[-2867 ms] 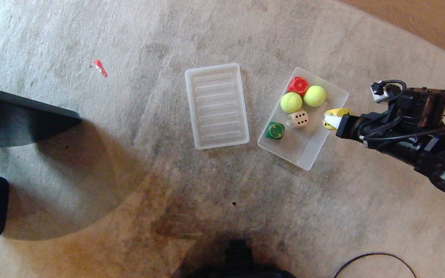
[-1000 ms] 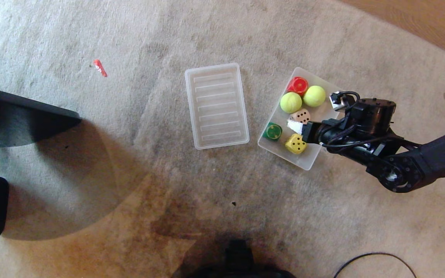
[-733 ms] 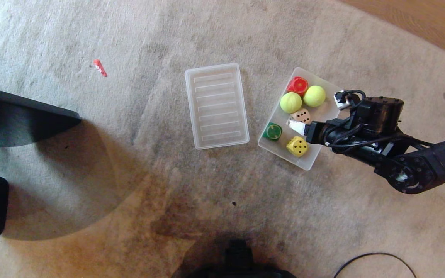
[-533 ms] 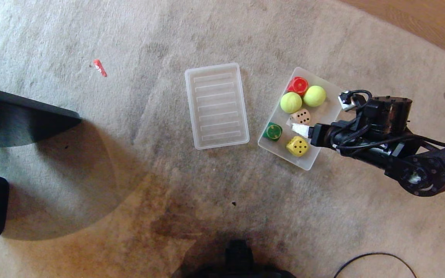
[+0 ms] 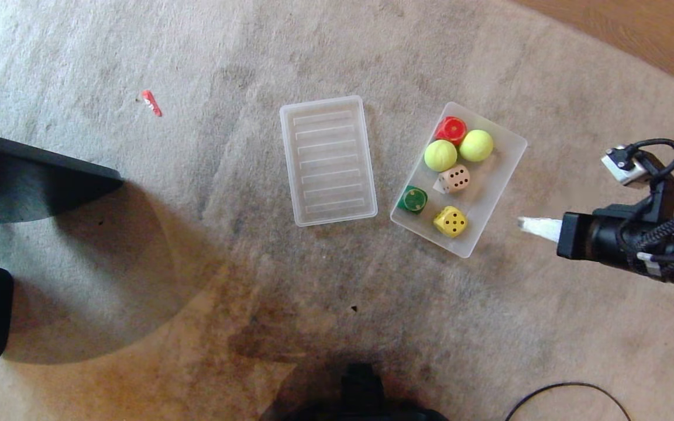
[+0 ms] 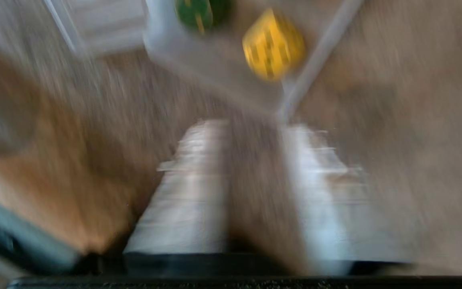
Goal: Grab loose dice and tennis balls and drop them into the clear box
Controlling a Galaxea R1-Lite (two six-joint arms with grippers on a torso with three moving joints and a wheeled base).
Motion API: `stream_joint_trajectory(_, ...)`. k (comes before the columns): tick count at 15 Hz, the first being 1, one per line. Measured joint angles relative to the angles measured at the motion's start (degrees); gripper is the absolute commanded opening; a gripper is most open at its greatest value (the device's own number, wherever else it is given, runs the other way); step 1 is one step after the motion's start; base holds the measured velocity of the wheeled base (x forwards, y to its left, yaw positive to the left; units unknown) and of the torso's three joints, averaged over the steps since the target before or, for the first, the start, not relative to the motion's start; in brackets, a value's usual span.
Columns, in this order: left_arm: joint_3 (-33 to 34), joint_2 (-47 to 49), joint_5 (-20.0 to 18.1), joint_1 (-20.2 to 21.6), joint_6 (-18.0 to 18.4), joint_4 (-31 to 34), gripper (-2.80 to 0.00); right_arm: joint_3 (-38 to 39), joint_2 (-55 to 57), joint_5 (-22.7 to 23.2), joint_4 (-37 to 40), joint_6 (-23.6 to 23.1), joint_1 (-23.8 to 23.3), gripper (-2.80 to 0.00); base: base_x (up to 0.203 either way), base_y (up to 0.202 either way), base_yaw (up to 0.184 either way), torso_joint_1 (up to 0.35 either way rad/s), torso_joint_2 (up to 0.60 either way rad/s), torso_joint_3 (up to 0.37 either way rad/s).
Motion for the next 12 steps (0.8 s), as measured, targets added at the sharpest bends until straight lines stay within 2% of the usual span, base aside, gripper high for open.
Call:
stream_joint_trajectory(4, 0.0, 0.0, 0.0, 0.0, 0.1, 0.0, -2.80, 5.8, -11.4, 0.0, 10.0, -4.1, -2.2, -2.80, 0.000, 0.000, 0.000, 0.000, 0.00, 0.000)
stream_joint_trajectory(8, 0.0, 0.0, 0.0, 0.0, 0.0, 0.0, -2.80, 11.9, -19.6, 0.0, 13.8, -5.7, -3.7, -2.80, 0.000, 0.000, 0.000, 0.000, 0.00, 0.000)
stream_joint_trajectory(12, 0.0, 0.0, 0.0, 0.0, 0.0, 0.0, -2.80, 18.1, -31.1, -0.1, 21.1, -10.2, -7.4, -2.80, 0.000, 0.000, 0.000, 0.000, 0.00, 0.000)
